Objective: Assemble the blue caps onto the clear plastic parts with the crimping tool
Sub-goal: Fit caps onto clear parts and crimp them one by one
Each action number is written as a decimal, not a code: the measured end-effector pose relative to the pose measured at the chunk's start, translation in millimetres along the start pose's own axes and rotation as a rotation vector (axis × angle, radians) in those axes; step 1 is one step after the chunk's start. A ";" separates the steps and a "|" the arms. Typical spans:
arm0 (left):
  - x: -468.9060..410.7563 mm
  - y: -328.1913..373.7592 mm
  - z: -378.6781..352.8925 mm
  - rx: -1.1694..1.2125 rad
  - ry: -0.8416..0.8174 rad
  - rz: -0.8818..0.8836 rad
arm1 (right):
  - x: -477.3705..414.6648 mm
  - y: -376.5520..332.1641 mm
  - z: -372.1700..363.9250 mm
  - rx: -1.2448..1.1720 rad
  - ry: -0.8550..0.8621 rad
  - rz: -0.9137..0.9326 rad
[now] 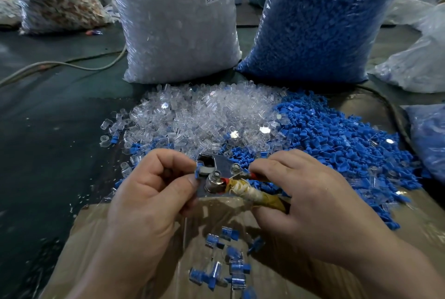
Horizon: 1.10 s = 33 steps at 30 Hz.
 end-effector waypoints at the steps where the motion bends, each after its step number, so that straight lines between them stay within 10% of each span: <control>1: 0.3 0.4 -0.8 0.005 -0.003 -0.002 | -0.7 -0.1 0.1 0.004 -0.001 -0.004; 25: 0.3 -25.2 -1.9 -0.451 -0.026 0.051 | -12.8 39.1 -17.3 0.280 -0.078 -0.243; 33: 6.8 -17.0 -5.5 -0.476 -0.007 -0.089 | -7.0 -29.8 -11.9 0.102 0.087 0.070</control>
Point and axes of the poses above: each hand's wrist, its own x-axis away from the middle knuckle, its own z-axis out of the back of the hand, y = z × x, the point moved 10 cm from there along -x, towards the middle knuckle, and after that the axes turned 5 degrees about y, right-handed, at the moved point
